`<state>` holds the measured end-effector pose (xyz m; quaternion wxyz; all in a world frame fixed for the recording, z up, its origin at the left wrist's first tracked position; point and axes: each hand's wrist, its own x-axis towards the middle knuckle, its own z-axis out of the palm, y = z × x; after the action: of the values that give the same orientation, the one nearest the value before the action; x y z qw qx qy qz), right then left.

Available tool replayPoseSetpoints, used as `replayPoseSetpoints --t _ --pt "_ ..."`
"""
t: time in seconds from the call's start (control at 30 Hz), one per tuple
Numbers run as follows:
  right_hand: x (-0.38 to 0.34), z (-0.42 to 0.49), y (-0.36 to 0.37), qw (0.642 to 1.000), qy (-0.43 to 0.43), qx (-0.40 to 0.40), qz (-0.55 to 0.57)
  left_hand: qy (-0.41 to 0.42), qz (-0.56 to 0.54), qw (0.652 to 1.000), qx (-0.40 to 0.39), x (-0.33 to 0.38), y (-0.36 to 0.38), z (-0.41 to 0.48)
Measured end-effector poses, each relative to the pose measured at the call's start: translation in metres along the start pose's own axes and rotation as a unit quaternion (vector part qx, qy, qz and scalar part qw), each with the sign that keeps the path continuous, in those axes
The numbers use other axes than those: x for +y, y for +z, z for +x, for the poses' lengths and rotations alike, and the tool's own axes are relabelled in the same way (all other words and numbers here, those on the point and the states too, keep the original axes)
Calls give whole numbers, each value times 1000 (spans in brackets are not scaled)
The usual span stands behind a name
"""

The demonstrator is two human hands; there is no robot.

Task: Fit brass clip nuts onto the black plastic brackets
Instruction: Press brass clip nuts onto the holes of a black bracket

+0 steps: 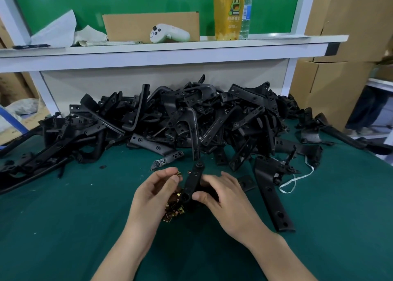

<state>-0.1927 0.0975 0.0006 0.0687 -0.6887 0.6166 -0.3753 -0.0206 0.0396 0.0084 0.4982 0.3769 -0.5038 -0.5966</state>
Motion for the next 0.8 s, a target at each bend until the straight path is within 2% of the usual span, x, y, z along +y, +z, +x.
replayPoseSetpoints --t 0.23,0.8 --pt "1 1 5 999 -22 -43 -10 37 82 996 6 -2 4 -3" --pt "5 2 9 997 -47 -47 -27 6 97 995 15 -1 1 -1"
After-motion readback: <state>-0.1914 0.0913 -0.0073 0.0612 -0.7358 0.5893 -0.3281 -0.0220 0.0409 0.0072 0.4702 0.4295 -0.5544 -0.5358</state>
